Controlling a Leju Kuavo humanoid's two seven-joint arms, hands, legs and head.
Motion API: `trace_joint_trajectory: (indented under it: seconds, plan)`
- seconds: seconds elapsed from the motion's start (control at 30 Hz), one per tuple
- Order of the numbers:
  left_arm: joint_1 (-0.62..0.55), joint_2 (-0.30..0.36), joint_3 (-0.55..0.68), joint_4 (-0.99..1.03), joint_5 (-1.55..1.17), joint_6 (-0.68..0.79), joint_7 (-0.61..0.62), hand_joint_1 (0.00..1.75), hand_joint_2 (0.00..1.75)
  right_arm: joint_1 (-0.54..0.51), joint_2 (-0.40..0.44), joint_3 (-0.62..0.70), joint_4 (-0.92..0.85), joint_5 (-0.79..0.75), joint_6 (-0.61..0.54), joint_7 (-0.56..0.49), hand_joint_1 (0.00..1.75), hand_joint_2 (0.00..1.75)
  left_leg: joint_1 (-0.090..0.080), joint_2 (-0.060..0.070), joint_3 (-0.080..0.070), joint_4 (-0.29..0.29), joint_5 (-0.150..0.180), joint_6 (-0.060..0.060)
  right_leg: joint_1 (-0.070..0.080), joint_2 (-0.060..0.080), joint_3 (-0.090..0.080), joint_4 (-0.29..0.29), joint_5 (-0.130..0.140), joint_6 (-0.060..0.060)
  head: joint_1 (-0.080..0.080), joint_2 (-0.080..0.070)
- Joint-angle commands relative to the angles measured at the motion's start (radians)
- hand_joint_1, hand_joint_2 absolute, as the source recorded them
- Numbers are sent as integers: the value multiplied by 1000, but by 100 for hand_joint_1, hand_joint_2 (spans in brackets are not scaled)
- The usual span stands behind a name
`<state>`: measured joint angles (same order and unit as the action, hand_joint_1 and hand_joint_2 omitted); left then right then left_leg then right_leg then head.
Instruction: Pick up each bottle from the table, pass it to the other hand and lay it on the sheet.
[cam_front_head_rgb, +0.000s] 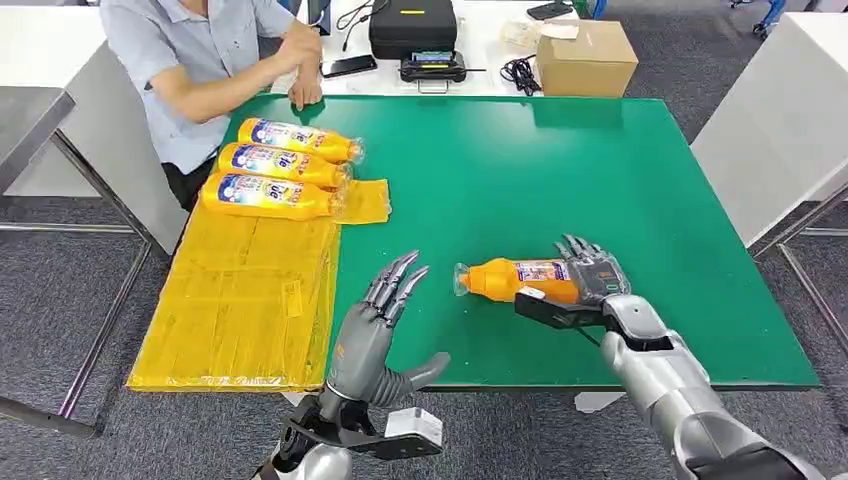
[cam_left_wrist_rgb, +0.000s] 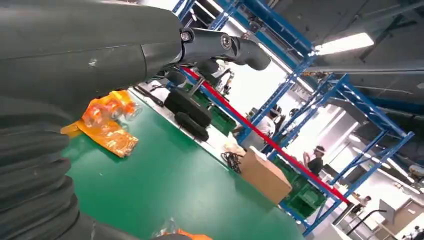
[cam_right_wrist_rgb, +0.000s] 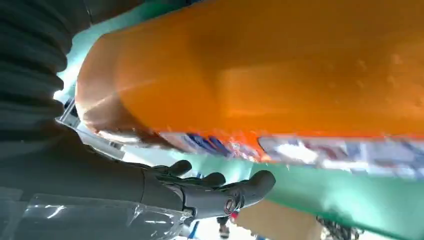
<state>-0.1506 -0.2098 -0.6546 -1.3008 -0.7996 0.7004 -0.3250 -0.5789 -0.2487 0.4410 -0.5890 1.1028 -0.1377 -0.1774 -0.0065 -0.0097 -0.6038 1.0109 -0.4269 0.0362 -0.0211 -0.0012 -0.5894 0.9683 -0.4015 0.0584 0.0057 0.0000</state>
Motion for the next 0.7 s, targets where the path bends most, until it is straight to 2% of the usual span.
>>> trace_joint_trajectory:
  seconds: [0.03,0.47,0.57,0.63,0.7]
  plan:
    - [-43,28,-17,79,21,-2,-24,0,175,-15,-17,10,143,-44,82,-42,175,175,1,-1,3,-1,0,-2,1,-1,4,-1,0,-2,0,0]
    - [-45,21,-10,84,26,-2,-44,0,175,8,-35,-3,117,-112,100,-100,175,175,1,-2,7,-2,0,-2,2,-3,8,-3,-1,-3,0,0]
    - [-44,20,-5,77,32,-2,-53,0,175,27,-23,-48,85,-212,118,-163,175,175,2,-2,7,-1,0,-2,2,-2,8,-3,-1,-3,0,0]
    - [-20,-10,38,63,80,-2,-96,0,175,48,-19,-70,44,-269,116,-190,175,175,1,-1,6,-1,0,-2,2,-2,7,-3,0,-2,0,0]
    - [-3,-52,54,59,314,-2,-180,0,175,75,-9,-81,-35,-323,114,-196,175,175,2,-1,7,-1,0,-2,2,-1,8,-3,0,-3,0,0]
